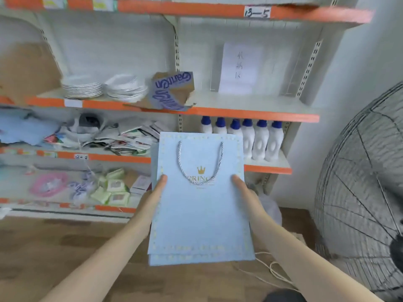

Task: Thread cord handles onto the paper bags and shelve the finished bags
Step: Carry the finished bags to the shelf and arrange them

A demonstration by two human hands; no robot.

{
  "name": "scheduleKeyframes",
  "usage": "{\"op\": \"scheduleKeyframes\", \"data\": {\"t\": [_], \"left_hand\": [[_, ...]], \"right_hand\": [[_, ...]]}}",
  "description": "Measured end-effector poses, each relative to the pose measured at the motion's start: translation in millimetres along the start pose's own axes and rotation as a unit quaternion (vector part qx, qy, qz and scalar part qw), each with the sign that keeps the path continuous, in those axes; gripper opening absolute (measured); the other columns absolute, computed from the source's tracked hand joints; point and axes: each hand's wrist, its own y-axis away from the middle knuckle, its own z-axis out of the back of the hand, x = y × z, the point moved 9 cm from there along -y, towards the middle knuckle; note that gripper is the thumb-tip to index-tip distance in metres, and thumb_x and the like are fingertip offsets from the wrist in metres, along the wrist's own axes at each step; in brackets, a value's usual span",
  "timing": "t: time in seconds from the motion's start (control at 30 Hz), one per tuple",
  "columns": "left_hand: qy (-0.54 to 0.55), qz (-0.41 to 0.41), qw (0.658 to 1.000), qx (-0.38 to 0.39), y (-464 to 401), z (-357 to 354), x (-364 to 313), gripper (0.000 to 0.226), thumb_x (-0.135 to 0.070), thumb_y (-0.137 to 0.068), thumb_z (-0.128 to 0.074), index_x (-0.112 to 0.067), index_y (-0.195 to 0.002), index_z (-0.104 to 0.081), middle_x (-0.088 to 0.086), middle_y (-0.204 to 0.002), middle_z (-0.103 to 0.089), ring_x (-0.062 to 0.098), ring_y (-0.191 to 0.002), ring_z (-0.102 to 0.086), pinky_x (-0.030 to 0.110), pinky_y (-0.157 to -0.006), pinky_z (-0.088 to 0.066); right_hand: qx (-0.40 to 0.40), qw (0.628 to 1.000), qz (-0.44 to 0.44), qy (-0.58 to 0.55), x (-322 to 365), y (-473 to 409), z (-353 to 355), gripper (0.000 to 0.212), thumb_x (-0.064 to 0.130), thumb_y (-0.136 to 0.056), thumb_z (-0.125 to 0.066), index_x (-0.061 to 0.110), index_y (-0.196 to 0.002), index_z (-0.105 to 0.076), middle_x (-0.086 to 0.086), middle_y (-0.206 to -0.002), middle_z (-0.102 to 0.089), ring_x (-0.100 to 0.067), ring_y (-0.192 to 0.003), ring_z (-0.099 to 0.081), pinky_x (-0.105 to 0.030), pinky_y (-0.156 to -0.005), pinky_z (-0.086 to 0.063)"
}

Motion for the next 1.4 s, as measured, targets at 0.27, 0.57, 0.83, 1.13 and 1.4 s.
{"op": "scheduleKeyframes", "data": {"t": [0.27,0.57,0.83,1.13,1.4], "left_hand": [[-0.012,-0.046,0.999,0.02,-127,-14,-96,0.036,-0.051,-0.079,-0.069,-0.019,-0.095,-0.066,-0.007,-0.074,-0.071,0.011,-0.068,-0.067,0.027,-0.069,-0.051],[-0.096,-0.063,0.973,0.198,-275,-91,-195,0.069,-0.073,-0.052,-0.072,-0.023,-0.1,-0.07,-0.002,-0.094,-0.074,0.016,-0.087,-0.071,0.035,-0.085,-0.051],[-0.1,-0.064,0.946,0.302,-308,-192,-222,0.045,-0.062,-0.077,-0.059,-0.021,-0.089,-0.074,-0.007,-0.098,-0.073,0.012,-0.085,-0.07,0.025,-0.082,-0.05],[-0.098,-0.054,0.938,0.327,-345,-293,-236,0.075,-0.07,-0.057,-0.069,-0.022,-0.114,-0.065,0.001,-0.108,-0.072,0.023,-0.102,-0.067,0.043,-0.1,-0.046],[-0.043,-0.092,0.945,0.31,-381,-363,-253,0.059,-0.058,-0.071,-0.072,-0.038,-0.122,-0.05,-0.006,-0.114,-0.069,0.016,-0.098,-0.069,0.037,-0.076,-0.056]], "right_hand": [[-0.006,0.999,-0.011,-0.038,50,-121,-55,0.052,0.059,-0.077,-0.061,0.019,-0.111,-0.064,0.002,-0.102,-0.072,-0.018,-0.089,-0.07,-0.038,-0.089,-0.053],[-0.108,0.992,0.026,-0.055,131,-208,-60,0.035,0.066,-0.068,-0.066,0.041,-0.093,-0.064,0.004,-0.105,-0.07,-0.016,-0.097,-0.067,-0.037,-0.094,-0.048],[-0.117,0.99,0.055,-0.06,184,-253,0,0.068,0.066,-0.066,-0.069,0.031,-0.123,-0.06,-0.001,-0.112,-0.07,-0.024,-0.101,-0.067,-0.044,-0.098,-0.047],[-0.14,0.987,0.033,-0.064,223,-317,74,0.044,0.057,-0.083,-0.058,0.019,-0.101,-0.071,-0.004,-0.093,-0.074,-0.02,-0.078,-0.072,-0.037,-0.08,-0.053],[-0.188,0.98,0.058,-0.016,277,-368,137,0.029,0.046,-0.086,-0.062,0.017,-0.089,-0.065,0.008,-0.056,-0.067,-0.011,-0.048,-0.064,-0.022,-0.045,-0.05]]}}
